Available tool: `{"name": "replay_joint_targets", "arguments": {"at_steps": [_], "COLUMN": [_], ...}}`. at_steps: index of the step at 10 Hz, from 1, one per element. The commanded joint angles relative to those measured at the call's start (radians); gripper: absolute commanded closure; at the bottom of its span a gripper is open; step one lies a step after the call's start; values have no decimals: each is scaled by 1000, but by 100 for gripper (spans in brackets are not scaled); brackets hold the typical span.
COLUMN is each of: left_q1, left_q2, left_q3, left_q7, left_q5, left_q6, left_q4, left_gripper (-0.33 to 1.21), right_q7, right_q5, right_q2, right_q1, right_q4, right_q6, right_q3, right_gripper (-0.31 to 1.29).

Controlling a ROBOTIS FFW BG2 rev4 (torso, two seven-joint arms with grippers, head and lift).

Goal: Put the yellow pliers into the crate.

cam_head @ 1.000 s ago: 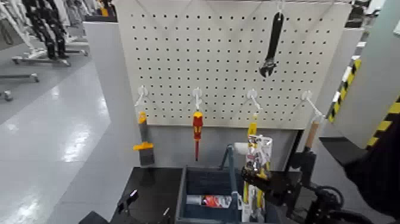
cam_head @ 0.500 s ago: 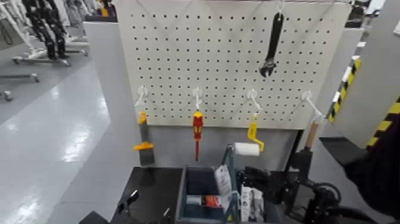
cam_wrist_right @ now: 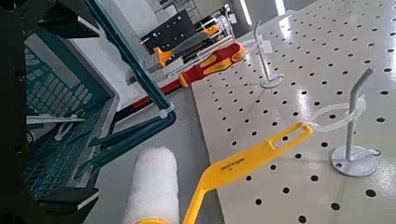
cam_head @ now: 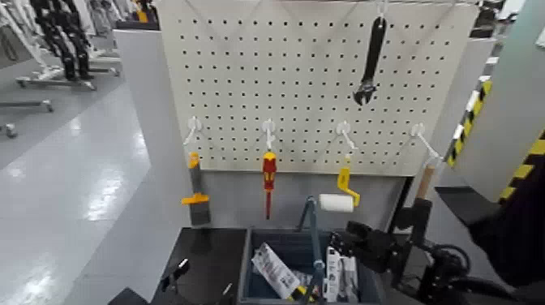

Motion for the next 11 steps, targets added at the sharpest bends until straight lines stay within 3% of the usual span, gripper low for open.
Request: {"name": "replay_joint_targets", "arguments": {"at_steps": [1,2,3,7,8,10,11], "left_q1": [0,0,0,2,3,6,6], "left_q2": [0,0,2,3,3,2,2], "left_q3": [-1,-1,-1,0,2,5,8], "left_q7": [0,0,0,0,0,0,0], "left_q5": [0,0,0,2,2,2,2], "left_q6": [0,0,0,-2,-3,-3,-3], "left_q4": [-1,-1,-1,-3,-3,-3,-1], "left_gripper": [10,11,10,10,10,11,11], "right_q7": [-29,-77,-138,-492,-572,-678,-696], "right_q5": [0,15,64,75,97,132,147], "right_q2": [13,19,28,74,82,74,76], "right_q1": [46,80,116,373,445,549,590], "right_q4": [-85,-147,-213,-337,-369,-404,-418], "right_q6": [-2,-19,-58,-384,-458,-570,-593], "right_q3": [-14,-19,-30,-22,-13,12,12], "right_gripper": [11,12,12,13,13,14,15]}}
